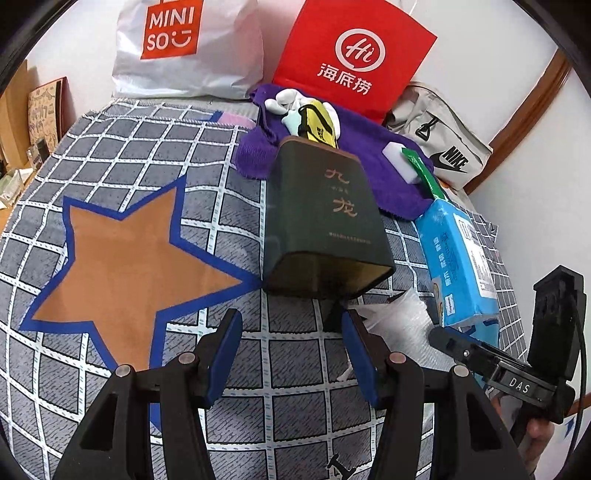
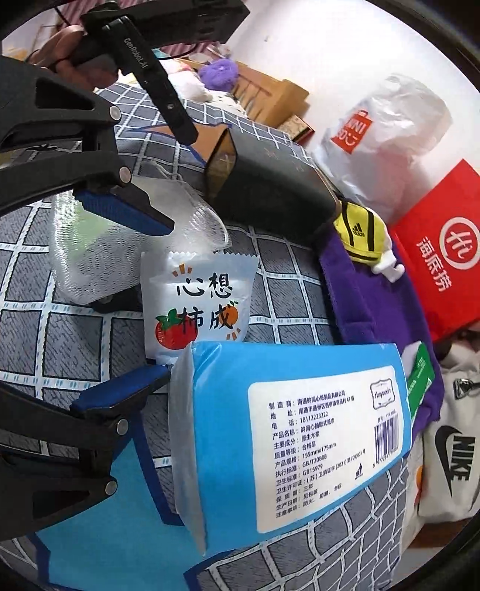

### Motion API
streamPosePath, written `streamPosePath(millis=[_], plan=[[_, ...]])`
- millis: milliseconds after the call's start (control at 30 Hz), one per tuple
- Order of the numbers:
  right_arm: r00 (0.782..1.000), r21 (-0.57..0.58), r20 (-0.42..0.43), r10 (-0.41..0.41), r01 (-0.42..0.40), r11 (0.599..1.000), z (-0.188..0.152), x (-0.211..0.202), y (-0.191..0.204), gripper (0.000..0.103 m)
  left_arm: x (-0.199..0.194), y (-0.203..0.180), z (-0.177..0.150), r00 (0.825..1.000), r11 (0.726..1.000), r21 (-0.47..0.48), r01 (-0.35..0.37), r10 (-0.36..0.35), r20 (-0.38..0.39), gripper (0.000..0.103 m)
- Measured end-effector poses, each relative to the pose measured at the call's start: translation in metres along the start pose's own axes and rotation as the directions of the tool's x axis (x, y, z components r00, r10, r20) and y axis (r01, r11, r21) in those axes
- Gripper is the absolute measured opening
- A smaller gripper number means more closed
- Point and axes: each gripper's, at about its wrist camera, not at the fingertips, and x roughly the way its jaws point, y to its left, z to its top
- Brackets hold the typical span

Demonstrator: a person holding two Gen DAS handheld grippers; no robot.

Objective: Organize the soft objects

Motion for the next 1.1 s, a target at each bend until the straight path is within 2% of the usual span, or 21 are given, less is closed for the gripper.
streamPosePath(millis=[100, 200, 233, 267, 300, 600, 667, 733, 800, 867, 933, 967, 1000, 1033, 1100], plan=[[0.999, 0.000, 0.005, -0.035, 0.035, 0.999, -0.003, -0.003, -0.003, 0.044, 0.001, 0.002, -0.002, 1.000, 1.000, -0.010, 0.013, -0.013, -0.005, 0.054], [1.000, 0.018, 0.006, 0.008, -0.008, 1.000, -0.004, -0.008, -0.007, 0.038, -0.001, 0.002, -0.005, 1.000, 1.000, -0.014, 0.020, -0.020, -0.007, 0.054], [1.000, 0.013, 0.012, 0.011, -0.011, 1.000, -0.005, -0.009, -0.007, 0.019, -0.002, 0.002, -0.006, 1.000, 1.000, -0.015, 0.020, -0.020, -0.005, 0.054], [1.000, 0.001, 0.010, 0.015, -0.015, 1.000, -0.006, -0.011, -0.006, 0.009, -0.004, 0.001, -0.008, 1.000, 1.000, -0.016, 0.018, -0.019, -0.004, 0.054], [1.000, -0.009, 0.001, 0.024, -0.024, 1.000, -0.007, -0.011, -0.005, 0.006, -0.005, 0.001, -0.009, 1.000, 1.000, -0.017, 0.016, -0.016, -0.004, 0.054], [0.999, -0.077, 0.046, 0.021, -0.018, 0.997, -0.018, -0.030, 0.001, 0.009, -0.016, -0.012, -0.021, 1.000, 1.000, 0.000, -0.014, 0.014, 0.003, 0.054], [0.998, -0.083, 0.060, 0.015, -0.010, 0.996, -0.015, -0.030, 0.000, 0.016, -0.018, -0.015, -0.023, 1.000, 1.000, 0.005, -0.010, 0.010, 0.009, 0.054], [0.997, -0.051, 0.064, 0.041, -0.038, 0.998, -0.011, -0.028, -0.001, 0.036, -0.019, -0.016, -0.024, 1.000, 1.000, 0.011, -0.014, 0.014, 0.011, 0.054], [0.995, -0.033, 0.077, 0.057, -0.054, 0.998, -0.010, -0.027, -0.001, 0.046, -0.018, -0.016, -0.024, 1.000, 1.000, 0.015, -0.019, 0.019, 0.005, 0.054], [0.994, -0.030, 0.097, 0.046, -0.044, 0.999, -0.008, -0.024, 0.001, 0.046, -0.015, -0.015, -0.022, 1.000, 1.000, 0.016, -0.021, 0.021, 0.000, 0.054], [0.992, 0.000, 0.117, 0.038, -0.039, 0.999, -0.003, -0.018, 0.001, 0.043, -0.012, -0.015, -0.022, 1.000, 1.000, 0.016, -0.022, 0.023, -0.007, 0.054], [0.992, 0.009, 0.117, 0.038, -0.039, 0.999, -0.002, -0.015, 0.001, 0.037, -0.011, -0.014, -0.022, 1.000, 1.000, 0.015, -0.022, 0.023, -0.010, 0.054], [0.993, 0.020, 0.108, 0.039, -0.041, 0.999, 0.000, -0.010, 0.001, 0.016, -0.010, -0.013, -0.023, 1.000, 1.000, 0.014, -0.021, 0.021, -0.011, 0.054], [0.994, 0.025, 0.094, 0.047, -0.050, 0.998, 0.001, -0.005, 0.001, 0.006, -0.009, -0.013, -0.023, 1.000, 1.000, 0.012, -0.020, 0.020, -0.014, 0.054], [0.994, 0.015, 0.100, 0.049, -0.051, 0.999, -0.001, -0.004, 0.001, 0.004, -0.008, -0.012, -0.024, 1.000, 1.000, 0.009, -0.022, 0.022, -0.018, 0.054]])
